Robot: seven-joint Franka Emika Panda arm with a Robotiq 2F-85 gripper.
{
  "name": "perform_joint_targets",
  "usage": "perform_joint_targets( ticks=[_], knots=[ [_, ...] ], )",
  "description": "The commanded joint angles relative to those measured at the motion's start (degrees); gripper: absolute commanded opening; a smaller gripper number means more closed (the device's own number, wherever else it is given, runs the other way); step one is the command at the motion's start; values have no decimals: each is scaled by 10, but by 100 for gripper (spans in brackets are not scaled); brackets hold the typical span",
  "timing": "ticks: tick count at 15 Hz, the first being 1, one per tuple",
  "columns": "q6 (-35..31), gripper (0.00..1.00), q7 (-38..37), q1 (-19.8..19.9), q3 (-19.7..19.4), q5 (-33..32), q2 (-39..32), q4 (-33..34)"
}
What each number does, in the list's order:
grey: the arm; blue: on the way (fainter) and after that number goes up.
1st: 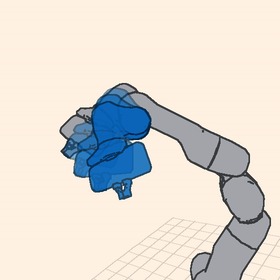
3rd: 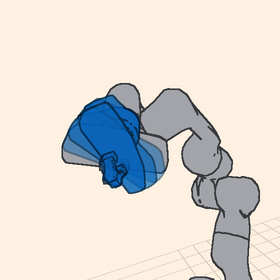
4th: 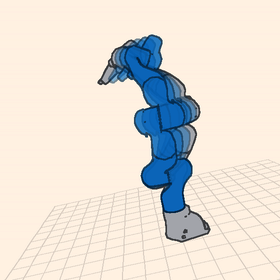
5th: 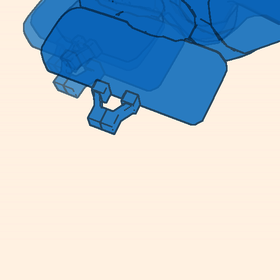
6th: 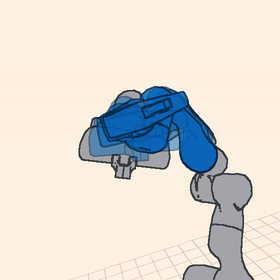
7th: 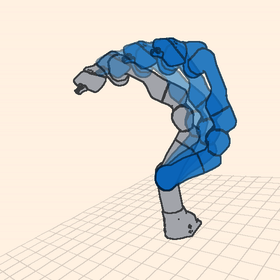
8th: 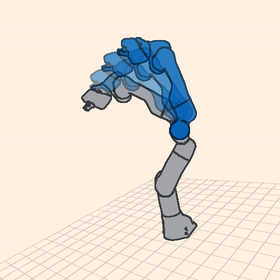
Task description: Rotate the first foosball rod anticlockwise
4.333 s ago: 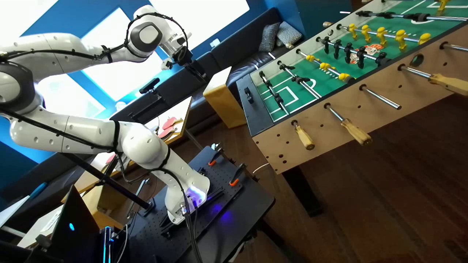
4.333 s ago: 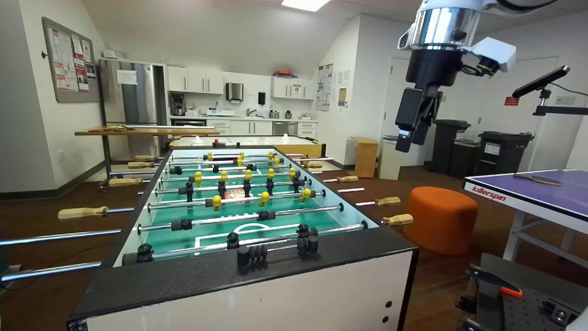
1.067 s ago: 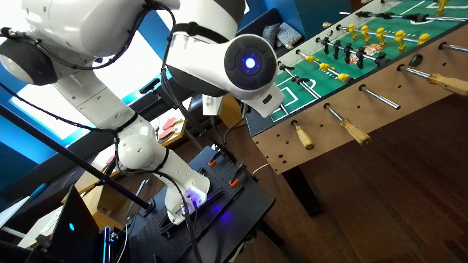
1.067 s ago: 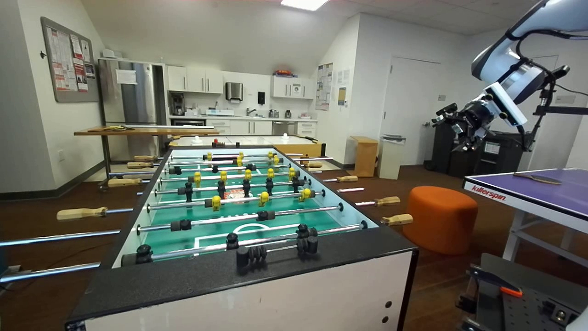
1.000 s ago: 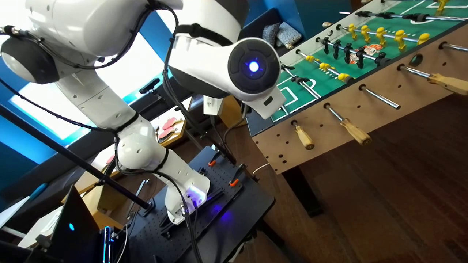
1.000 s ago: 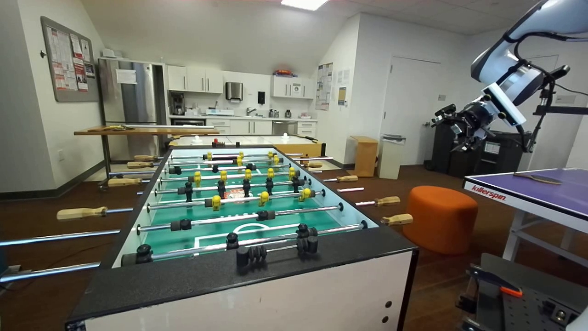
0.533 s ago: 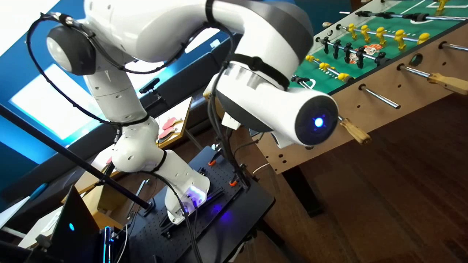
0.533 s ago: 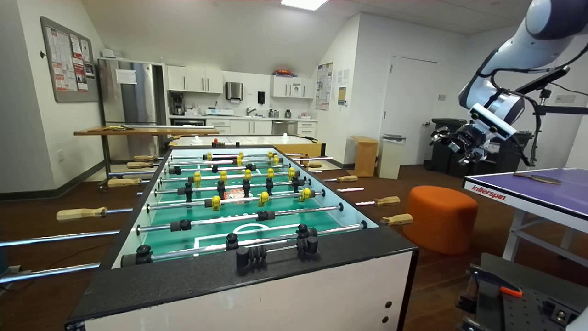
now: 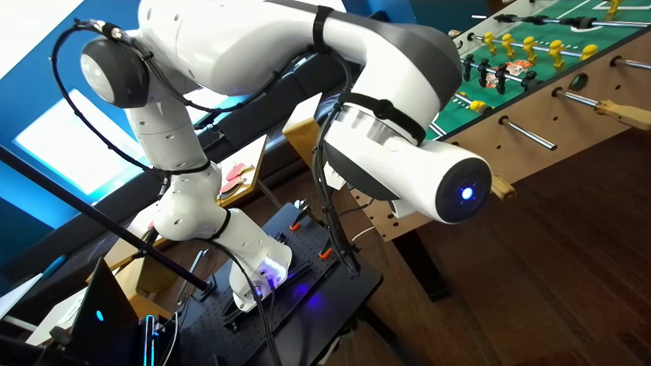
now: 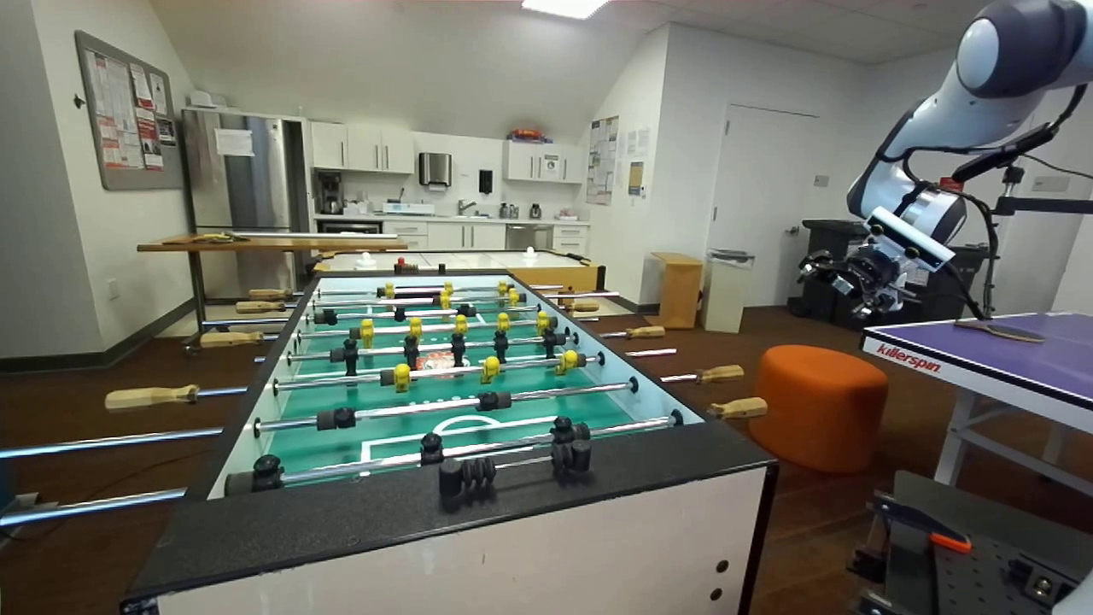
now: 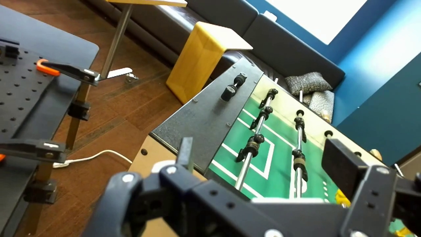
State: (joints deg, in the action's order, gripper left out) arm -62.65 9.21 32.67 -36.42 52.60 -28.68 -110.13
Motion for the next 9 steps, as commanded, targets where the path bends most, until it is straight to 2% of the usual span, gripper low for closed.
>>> perform_joint_targets(
  ticks=[1,5,9],
  knots=[
    [16,100,-102,27,27,28,-21,18],
    [17,100,-234,48,48,69,-60,47],
    [40,100,-347,76,73,74,-121,103]
  ],
)
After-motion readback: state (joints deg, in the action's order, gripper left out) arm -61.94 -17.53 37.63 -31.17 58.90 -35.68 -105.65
